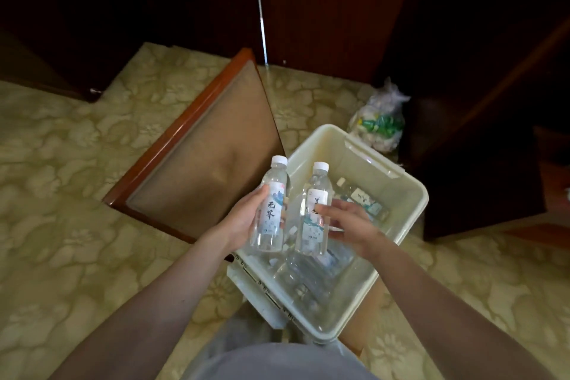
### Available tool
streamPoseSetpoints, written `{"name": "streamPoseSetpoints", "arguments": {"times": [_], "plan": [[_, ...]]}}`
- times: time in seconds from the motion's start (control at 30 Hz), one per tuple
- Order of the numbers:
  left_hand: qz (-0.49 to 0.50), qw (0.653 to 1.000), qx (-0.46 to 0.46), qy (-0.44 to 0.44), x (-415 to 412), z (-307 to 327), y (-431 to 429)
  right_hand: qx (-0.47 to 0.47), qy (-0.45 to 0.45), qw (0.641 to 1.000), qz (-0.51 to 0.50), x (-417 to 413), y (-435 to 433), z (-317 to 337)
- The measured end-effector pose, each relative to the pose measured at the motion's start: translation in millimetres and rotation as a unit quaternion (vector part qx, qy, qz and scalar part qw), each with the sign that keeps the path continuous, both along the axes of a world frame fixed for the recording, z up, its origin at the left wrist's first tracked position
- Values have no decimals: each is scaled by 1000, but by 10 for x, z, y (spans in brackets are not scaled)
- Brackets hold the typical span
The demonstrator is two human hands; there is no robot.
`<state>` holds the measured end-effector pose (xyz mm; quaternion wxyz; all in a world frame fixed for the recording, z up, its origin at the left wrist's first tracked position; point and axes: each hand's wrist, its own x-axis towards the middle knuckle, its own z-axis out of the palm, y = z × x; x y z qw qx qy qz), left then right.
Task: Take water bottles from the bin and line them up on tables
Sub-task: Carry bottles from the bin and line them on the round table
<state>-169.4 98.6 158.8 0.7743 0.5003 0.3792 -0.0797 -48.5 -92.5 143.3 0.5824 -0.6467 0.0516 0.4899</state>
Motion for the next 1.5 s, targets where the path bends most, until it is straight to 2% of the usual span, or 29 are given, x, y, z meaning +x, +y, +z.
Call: {"name": "streamPoseSetpoints", "arguments": {"times": [0.4, 0.8, 1.13, 1.27, 1.5], "plan": [[89, 995, 25, -43, -754, 291, -270, 58, -62, 987, 134, -349, 52, 362], [235, 963, 118, -61, -2507, 588, -846, 108, -106, 944, 293, -1729, 141, 723], [404, 900, 142, -87, -4136, 889, -1074, 149, -115, 868, 459, -3112, 553, 1044], [478, 860, 159, -80, -4616, 1014, -1041, 162, -128, 823, 529, -3565, 883, 1218], [568, 793, 217, -41, -5200, 1223, -739, 196, -117, 774, 591, -4191, 1632, 1393]]}}
